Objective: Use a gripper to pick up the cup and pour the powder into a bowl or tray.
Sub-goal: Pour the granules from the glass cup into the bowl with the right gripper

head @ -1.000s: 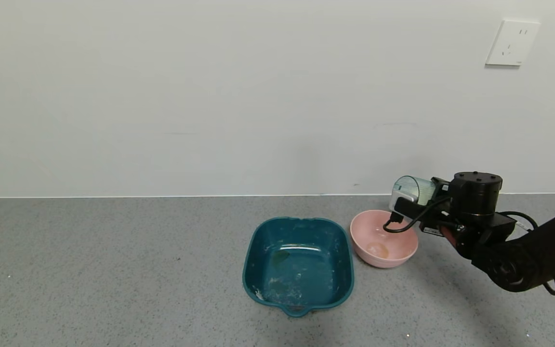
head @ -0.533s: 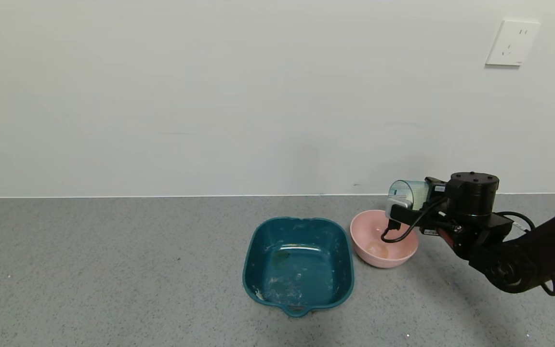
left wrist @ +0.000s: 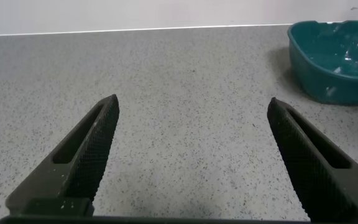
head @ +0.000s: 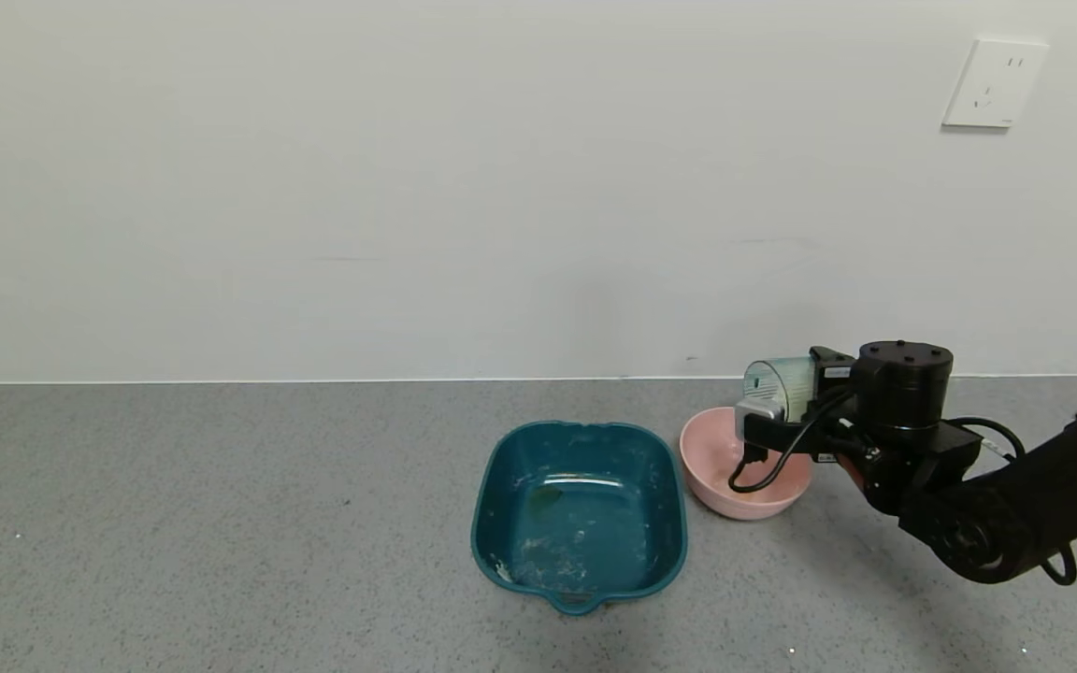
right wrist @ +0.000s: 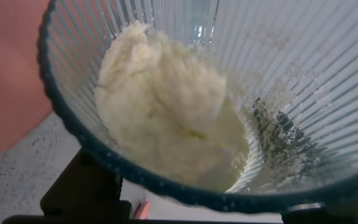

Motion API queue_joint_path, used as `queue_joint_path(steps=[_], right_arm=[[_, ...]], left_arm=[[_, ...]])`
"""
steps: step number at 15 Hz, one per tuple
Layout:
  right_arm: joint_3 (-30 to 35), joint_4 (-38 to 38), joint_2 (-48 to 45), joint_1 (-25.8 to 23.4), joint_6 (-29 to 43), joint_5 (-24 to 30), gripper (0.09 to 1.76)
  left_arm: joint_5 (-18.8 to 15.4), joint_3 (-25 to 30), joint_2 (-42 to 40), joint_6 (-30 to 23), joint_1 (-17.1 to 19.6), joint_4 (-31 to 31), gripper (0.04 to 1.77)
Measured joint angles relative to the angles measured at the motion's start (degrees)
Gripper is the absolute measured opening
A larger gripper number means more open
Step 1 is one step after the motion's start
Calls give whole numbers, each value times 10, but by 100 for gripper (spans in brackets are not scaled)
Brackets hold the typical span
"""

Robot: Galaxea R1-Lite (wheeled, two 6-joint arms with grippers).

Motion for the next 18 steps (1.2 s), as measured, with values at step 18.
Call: queue_joint_path(steps=[18], right_arm=[[63, -83, -1, 12, -160, -34, 134]], left_arm=[[0, 0, 0, 0, 0, 0, 172]])
